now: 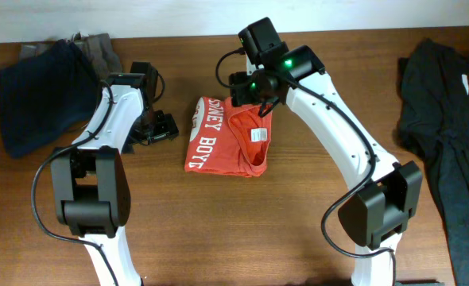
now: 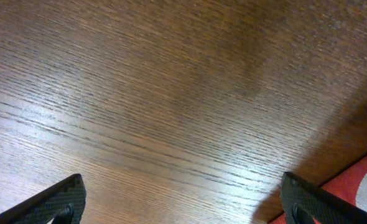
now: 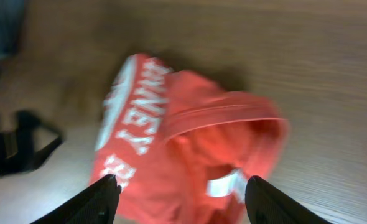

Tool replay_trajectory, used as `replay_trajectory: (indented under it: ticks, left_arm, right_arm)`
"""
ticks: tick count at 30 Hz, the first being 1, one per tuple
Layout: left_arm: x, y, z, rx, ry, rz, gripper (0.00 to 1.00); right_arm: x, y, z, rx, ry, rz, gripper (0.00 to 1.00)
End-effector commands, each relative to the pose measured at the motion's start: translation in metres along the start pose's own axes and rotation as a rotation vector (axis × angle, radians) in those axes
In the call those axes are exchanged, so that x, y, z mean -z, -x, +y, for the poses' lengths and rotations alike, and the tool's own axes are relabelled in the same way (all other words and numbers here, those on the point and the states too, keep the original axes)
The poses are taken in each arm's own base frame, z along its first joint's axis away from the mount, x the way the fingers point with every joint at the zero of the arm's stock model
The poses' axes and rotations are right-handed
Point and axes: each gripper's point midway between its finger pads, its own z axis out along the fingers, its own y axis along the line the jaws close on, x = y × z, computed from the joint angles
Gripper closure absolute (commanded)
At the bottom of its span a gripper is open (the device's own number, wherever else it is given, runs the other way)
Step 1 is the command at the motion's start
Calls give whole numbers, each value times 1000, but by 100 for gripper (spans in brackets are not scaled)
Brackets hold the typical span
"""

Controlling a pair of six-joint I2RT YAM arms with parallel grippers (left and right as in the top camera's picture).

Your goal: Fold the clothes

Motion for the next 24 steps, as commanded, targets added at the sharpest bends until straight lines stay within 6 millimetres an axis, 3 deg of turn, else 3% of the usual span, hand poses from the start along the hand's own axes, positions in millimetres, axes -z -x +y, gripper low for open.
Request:
replay_trajectory:
  ticks: [1, 2, 8, 18, 24]
  left_arm:
    - [1, -3, -1, 11, -8, 7, 1]
    - [1, -3, -1, 12, -9, 6, 1]
    - [1, -3, -1, 10, -8, 7, 1]
    - [1, -3, -2, 10, -9, 7, 1]
    - [1, -3, -1, 10, -8, 7, 1]
  right_arm:
    - [-24, -14, 15, 27, 105, 89, 31]
    - [-43, -21, 12, -1, 97, 129, 32]
    - [-101, -45, 9, -39, 93, 239, 36]
    - [-112, -43, 27, 5, 106, 206, 41]
    - [-114, -41, 14, 3, 26, 188, 50]
